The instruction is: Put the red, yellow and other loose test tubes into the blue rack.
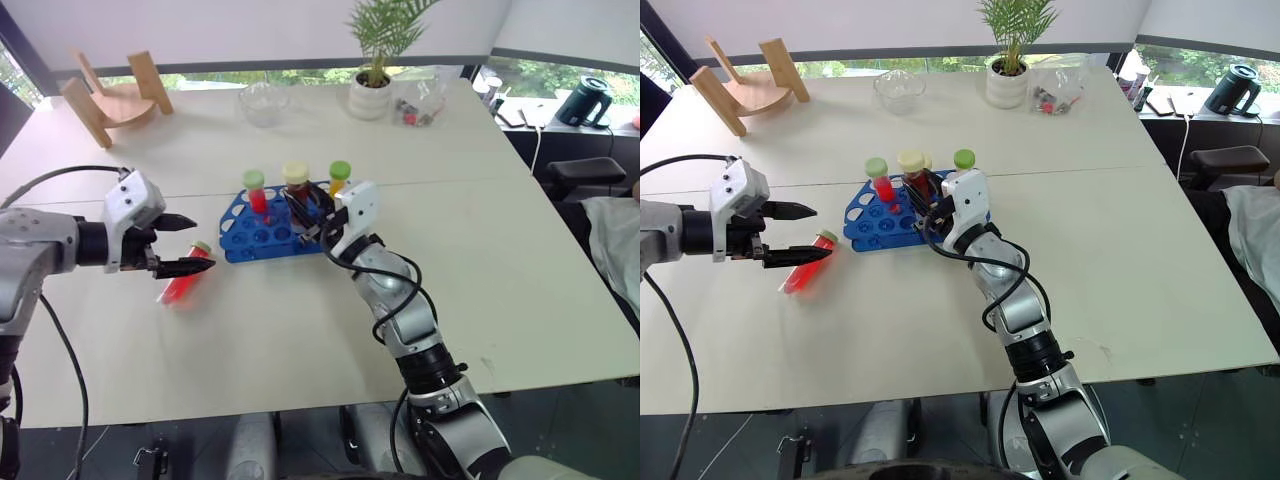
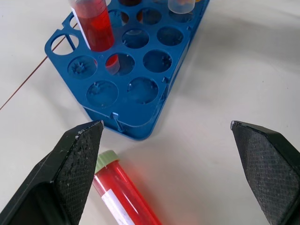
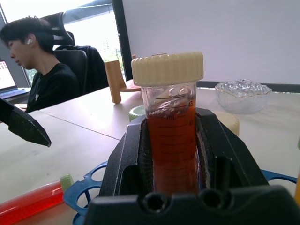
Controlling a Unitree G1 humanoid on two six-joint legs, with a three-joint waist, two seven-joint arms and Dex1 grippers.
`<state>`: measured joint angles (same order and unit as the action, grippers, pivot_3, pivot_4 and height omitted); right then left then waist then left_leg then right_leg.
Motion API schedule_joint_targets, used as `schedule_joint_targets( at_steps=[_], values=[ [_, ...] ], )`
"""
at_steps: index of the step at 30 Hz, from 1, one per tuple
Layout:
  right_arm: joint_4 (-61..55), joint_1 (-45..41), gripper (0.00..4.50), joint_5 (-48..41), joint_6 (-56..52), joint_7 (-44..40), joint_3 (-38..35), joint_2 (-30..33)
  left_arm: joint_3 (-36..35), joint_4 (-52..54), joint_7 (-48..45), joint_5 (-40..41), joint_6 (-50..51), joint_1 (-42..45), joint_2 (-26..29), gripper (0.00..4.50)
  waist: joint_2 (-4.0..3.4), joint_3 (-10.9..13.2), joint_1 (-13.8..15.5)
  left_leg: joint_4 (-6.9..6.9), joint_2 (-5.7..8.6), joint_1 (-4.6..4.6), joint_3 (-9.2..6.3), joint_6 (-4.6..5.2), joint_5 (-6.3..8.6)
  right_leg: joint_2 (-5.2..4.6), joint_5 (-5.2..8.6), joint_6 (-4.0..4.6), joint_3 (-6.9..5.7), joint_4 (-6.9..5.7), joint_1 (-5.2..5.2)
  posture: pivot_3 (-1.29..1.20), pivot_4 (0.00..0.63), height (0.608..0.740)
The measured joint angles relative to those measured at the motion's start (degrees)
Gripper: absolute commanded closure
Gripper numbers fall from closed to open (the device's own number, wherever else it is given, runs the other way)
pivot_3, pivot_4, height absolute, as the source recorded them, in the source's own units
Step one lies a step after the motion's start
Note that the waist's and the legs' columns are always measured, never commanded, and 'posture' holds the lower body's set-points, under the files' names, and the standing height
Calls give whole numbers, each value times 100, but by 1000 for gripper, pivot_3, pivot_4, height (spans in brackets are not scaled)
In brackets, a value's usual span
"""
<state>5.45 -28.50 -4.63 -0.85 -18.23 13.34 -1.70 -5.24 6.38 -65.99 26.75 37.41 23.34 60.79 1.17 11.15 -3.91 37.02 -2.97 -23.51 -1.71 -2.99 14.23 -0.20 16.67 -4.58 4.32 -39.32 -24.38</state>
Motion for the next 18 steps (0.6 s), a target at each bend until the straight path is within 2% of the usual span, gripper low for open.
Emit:
schedule_joint_targets(
  at_steps=[18],
  values=[
    [741, 109, 3653, 388, 655, 11, 67, 7, 7, 112, 141, -1, 106, 0, -137, 0, 0, 0, -2, 1, 0, 2, 0, 0, 0, 0, 0, 0, 0, -2, 1, 0, 150, 740]
  ],
)
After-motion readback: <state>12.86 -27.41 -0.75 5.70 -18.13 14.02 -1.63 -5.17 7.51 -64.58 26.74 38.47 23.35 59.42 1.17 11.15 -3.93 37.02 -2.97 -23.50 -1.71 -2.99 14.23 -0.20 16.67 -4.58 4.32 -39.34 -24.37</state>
